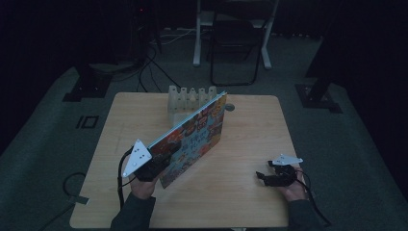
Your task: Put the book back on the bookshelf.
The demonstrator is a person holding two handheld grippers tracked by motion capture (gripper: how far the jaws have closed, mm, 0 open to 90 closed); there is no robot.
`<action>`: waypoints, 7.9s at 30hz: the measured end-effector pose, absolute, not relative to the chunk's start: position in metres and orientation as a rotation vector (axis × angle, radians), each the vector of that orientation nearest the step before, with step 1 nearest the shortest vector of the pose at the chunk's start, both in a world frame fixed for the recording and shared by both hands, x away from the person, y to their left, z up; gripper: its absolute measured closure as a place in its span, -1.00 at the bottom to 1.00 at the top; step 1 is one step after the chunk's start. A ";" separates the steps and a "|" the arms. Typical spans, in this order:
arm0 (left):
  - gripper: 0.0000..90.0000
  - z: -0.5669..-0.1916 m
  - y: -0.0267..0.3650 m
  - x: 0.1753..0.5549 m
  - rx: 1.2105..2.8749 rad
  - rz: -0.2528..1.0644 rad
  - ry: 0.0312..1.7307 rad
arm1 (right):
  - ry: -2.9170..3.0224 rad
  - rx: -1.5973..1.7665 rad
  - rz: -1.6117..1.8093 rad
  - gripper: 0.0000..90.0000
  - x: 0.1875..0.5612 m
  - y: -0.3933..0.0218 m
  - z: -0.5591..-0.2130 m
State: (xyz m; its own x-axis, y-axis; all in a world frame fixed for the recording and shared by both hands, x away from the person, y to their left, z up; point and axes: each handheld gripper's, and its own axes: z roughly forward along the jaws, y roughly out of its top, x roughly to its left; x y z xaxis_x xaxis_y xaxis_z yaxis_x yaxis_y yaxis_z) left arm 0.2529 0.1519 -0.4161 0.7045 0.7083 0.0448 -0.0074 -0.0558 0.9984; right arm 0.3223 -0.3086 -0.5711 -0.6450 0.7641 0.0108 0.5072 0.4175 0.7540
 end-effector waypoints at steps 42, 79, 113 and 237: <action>0.80 -0.413 0.160 0.252 1.509 0.738 0.672 | 2.345 1.097 1.077 -0.49 0.323 -0.309 -0.571; 0.80 -0.412 0.175 0.247 1.468 0.761 0.719 | 2.347 1.096 1.079 -0.49 0.323 -0.309 -0.571; 0.80 -0.411 0.192 0.248 1.442 0.807 0.784 | 2.349 1.097 1.082 -0.49 0.323 -0.309 -0.571; 0.80 -0.431 0.167 0.294 1.413 0.989 1.015 | 2.354 1.102 1.091 -0.51 0.324 -0.309 -0.571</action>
